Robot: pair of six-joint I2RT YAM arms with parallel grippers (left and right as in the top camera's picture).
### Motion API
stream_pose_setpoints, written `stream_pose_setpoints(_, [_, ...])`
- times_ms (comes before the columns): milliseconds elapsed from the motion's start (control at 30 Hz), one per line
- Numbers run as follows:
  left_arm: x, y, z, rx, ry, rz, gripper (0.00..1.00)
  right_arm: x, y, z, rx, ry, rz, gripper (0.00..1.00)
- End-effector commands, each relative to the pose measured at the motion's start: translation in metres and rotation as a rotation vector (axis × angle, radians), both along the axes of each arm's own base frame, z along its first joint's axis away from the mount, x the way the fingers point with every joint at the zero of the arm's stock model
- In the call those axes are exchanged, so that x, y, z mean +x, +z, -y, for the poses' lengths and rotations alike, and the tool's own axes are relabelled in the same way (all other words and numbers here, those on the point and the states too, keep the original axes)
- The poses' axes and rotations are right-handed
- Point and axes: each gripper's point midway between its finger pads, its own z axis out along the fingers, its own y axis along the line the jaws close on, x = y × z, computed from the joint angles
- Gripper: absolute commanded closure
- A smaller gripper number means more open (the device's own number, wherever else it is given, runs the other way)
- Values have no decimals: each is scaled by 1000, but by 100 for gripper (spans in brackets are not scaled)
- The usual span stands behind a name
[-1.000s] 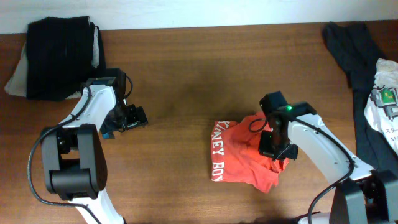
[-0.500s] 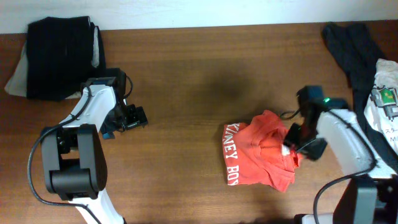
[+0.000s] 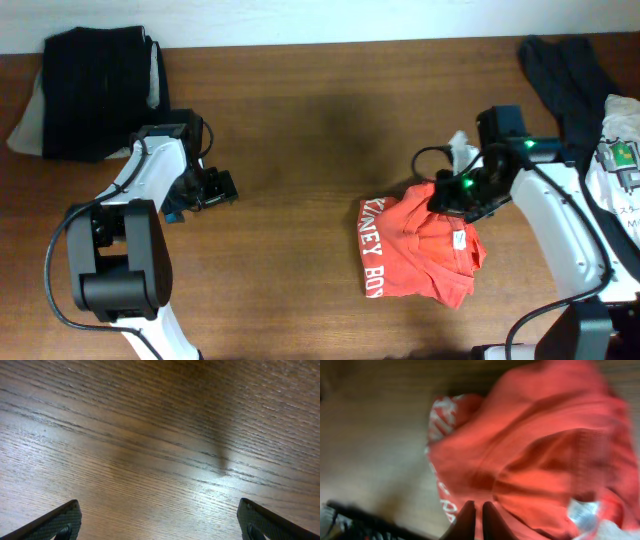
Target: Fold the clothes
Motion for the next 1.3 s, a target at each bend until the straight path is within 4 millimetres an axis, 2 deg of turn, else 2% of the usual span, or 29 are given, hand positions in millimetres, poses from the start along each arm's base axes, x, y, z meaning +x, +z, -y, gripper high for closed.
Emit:
stream_pose_setpoints(0, [1,6,-1,4,5,20,1,-5,-16,-35,132,95,-2,96])
stream_pose_setpoints(167, [1,6,-1,4,5,20,1,-5,-46,-66,261,146,-45,96])
stream_pose_setpoints(300, [1,6,-1,4,5,20,1,7,-78,-75,311,150,-78,96])
stream_pose_setpoints(467, [1,6,-1,4,5,19,1,24,-124,-70,308,75,-130,96])
stream_pose_setpoints(533, [1,6,-1,4,5,20,1,32,-127,-65,335,50,-138,96])
stream_pose_setpoints(600, [2,6,-1,4,5,21,1,49,-124,-56,313,32,-96,96])
stream_pose_setpoints(700, [2,6,-1,4,5,21,1,83,-99,-38,246,20,-15,96])
stream_pose_setpoints(767, [1,6,-1,4,5,19,1,103,-75,-21,129,27,16,96])
stream_pose_setpoints(833, [1,6,-1,4,5,20,1,113,-53,-4,18,14,17,96])
stream_pose_setpoints(900, [1,6,-1,4,5,20,1,115,-19,7,-54,16,11,96])
stream_pose_setpoints(967, [1,6,-1,4,5,20,1,105,8,6,-51,49,5,96])
stream_pose_setpoints(1067, [2,6,-1,4,5,21,1,76,42,-11,33,136,7,96])
stream_pose_setpoints(1167, [1,6,-1,4,5,19,1,46,55,-16,44,157,-33,96])
stream_pose_setpoints(1267, [0,6,-1,4,5,17,1,11,56,-32,158,201,-35,96])
